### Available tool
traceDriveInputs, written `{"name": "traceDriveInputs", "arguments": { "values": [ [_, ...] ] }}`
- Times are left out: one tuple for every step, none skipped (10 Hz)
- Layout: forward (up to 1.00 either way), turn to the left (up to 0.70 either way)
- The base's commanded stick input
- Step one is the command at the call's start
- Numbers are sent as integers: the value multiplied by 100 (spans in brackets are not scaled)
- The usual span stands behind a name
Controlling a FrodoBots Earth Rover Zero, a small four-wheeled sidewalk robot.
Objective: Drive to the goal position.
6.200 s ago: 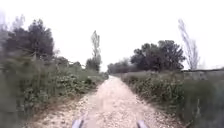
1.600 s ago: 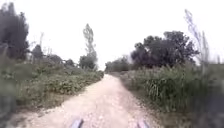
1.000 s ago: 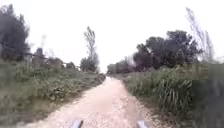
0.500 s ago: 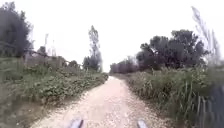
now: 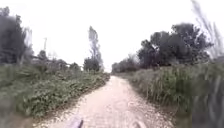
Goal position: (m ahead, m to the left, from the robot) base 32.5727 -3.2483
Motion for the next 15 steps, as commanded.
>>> {"name": "traceDriveInputs", "arguments": {
  "values": [
    [70, -33],
    [70, -27],
    [70, -10],
    [70, -3],
    [70, -3],
    [70, -3],
    [70, -20],
    [70, -21],
    [70, 0],
    [70, 0],
    [70, 0],
    [70, 0],
    [70, 0],
    [70, 0],
    [70, 0]
  ]
}}
